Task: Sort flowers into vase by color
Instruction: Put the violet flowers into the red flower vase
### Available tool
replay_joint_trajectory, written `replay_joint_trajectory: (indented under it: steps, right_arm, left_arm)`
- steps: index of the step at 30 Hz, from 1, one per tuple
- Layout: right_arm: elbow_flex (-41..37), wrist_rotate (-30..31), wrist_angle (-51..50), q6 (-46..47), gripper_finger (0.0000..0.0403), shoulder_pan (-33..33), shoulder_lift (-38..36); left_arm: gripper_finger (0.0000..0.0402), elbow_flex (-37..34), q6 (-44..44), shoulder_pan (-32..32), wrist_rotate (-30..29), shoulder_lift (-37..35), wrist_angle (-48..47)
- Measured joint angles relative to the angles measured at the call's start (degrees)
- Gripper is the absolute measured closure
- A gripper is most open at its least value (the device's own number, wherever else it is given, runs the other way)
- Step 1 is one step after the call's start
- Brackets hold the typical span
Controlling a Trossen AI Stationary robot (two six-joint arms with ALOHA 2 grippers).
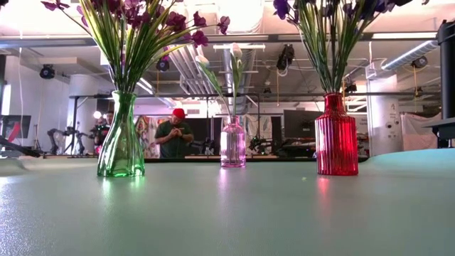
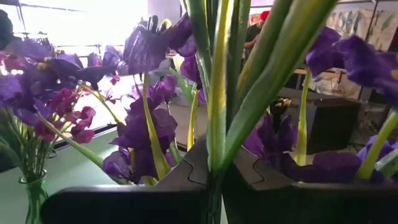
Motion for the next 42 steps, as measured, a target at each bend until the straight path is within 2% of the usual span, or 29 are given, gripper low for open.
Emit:
replay_joint_trajectory:
  steps: [7,42]
  right_arm:
    - [-0.1,-0.5,-0.2,2.5,0.0390,0.0,0.3]
    - [-0.5,-0.5,-1.6,3.5,0.0390,0.0,0.3]
  left_arm:
    - [0.0238,0.0,-0.1,0.0,0.0,0.0,-0.4]
    - [0.0238,0.0,-0.5,0.0,0.0,0.1,-0.3]
